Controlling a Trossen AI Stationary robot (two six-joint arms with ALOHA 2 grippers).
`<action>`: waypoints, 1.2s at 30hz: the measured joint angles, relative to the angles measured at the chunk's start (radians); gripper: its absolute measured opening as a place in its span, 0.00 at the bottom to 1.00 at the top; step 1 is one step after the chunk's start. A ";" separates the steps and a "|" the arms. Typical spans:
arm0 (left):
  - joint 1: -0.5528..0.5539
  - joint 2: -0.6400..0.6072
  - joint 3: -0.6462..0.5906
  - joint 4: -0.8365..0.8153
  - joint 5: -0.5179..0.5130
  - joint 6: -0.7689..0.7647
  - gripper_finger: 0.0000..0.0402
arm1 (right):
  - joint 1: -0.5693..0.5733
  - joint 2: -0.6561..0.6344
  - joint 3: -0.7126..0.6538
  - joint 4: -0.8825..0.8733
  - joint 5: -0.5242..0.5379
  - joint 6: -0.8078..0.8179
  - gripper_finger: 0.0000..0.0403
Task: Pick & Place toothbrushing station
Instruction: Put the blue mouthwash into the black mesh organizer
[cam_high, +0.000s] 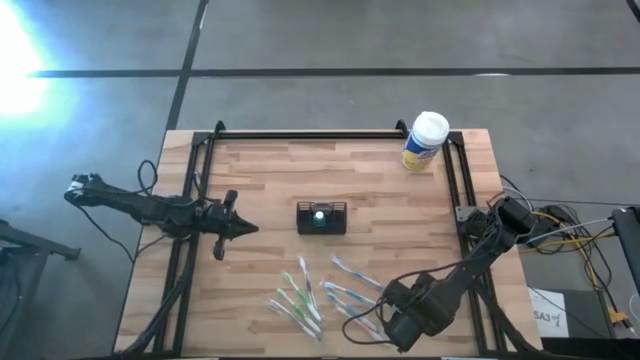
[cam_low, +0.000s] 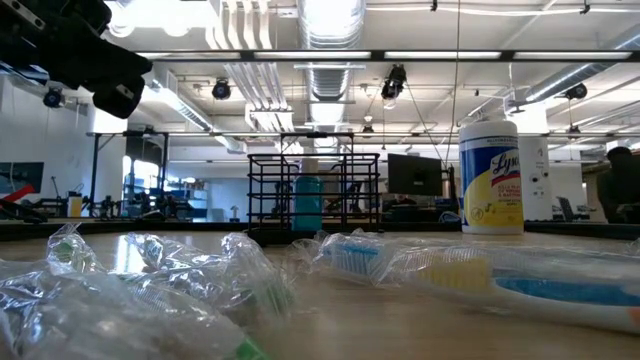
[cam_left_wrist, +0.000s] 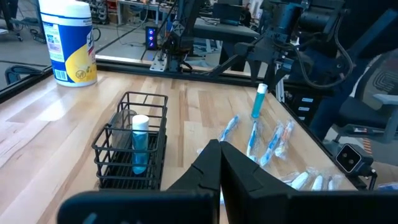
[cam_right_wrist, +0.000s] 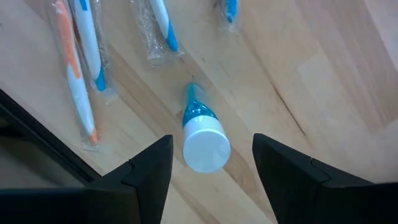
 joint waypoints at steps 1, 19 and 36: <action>0.000 0.000 0.000 0.000 0.000 0.000 0.01 | 0.000 0.000 0.000 0.001 0.000 -0.001 0.51; 0.000 0.000 0.000 0.000 0.000 0.003 0.01 | 0.000 -0.005 0.008 0.003 0.040 -0.107 0.21; 0.000 0.001 0.000 0.000 -0.002 0.026 0.01 | -0.295 -0.104 0.323 -0.277 0.297 -0.617 0.21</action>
